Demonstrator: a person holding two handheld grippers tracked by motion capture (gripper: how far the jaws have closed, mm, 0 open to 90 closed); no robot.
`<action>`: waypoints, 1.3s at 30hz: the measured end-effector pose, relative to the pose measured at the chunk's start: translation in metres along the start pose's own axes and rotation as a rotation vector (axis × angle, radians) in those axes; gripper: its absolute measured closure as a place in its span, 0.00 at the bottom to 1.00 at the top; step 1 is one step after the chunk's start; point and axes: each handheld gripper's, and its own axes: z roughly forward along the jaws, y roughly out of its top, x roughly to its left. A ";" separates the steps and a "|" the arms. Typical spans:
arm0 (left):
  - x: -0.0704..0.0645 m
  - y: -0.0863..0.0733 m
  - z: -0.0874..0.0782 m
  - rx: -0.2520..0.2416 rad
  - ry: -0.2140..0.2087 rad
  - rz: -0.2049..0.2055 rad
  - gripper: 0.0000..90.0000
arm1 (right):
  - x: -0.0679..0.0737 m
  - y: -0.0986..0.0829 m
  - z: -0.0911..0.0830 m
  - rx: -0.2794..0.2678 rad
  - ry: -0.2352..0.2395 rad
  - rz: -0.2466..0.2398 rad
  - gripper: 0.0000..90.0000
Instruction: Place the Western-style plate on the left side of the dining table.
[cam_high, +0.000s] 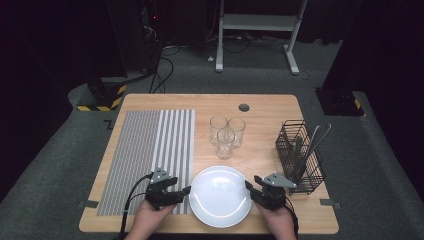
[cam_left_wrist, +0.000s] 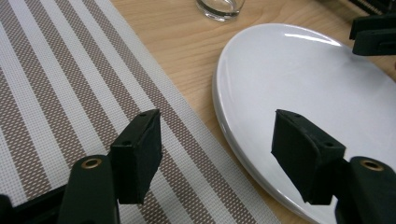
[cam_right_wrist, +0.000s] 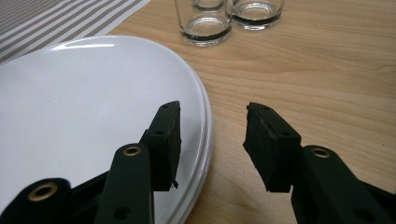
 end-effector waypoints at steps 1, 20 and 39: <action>-0.002 0.000 0.002 0.005 0.010 0.003 0.38 | 0.000 0.000 0.000 0.001 0.002 0.004 0.62; -0.012 -0.003 0.019 0.045 -0.015 -0.067 0.42 | 0.004 0.002 0.003 -0.004 0.047 -0.002 0.56; 0.001 -0.013 0.019 0.004 -0.022 -0.074 0.50 | 0.010 0.003 0.002 0.029 0.025 -0.010 0.60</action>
